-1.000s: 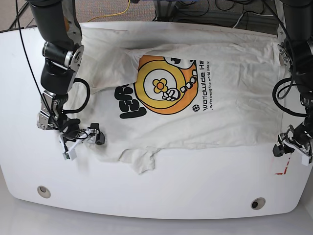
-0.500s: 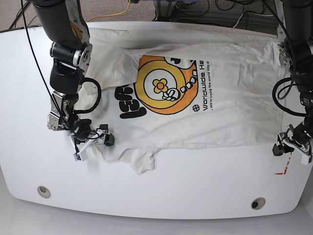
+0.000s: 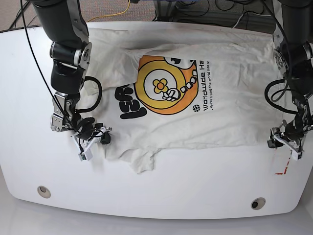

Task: Layout the t-shirt on the table in an organized manner, then fold the t-shirt properly
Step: 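Move both grippers to the hem corners and grasp the hem, then lift the hem with both grippers and fold it over toward the collar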

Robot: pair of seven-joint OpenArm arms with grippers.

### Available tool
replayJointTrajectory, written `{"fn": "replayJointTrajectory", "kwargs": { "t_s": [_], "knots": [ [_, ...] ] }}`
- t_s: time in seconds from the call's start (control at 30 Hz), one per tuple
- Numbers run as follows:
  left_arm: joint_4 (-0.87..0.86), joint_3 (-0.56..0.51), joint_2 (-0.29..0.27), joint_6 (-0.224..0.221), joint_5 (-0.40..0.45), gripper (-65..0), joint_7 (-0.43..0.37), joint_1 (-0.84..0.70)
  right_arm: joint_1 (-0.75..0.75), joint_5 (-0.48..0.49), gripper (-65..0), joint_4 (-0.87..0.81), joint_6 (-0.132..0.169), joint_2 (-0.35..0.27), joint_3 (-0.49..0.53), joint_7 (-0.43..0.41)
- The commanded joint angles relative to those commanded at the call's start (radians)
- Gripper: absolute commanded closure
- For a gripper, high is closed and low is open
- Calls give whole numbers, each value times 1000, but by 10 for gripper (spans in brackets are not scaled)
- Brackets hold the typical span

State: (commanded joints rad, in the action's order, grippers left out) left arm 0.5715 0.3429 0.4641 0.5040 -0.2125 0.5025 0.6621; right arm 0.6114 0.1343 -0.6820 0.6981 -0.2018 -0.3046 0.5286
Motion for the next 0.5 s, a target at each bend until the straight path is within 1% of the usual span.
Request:
{"fn": "replayJointTrajectory", "kwargs": {
  "t_s": [0.1, 0.17, 0.5],
  "knots": [
    [-34, -3, 0, -41, 9, -339, -26, 2, 0, 0, -41, 0, 0, 0, 0, 0],
    [-54, -3, 0, -51, 9, -339, -35, 2, -2, 0, -41, 0, 0, 0, 0, 0],
    [-69, -3, 8, -52, 12, -339, -37, -8, -5, 0, -41, 2, 0, 0, 0, 0]
  ]
}}
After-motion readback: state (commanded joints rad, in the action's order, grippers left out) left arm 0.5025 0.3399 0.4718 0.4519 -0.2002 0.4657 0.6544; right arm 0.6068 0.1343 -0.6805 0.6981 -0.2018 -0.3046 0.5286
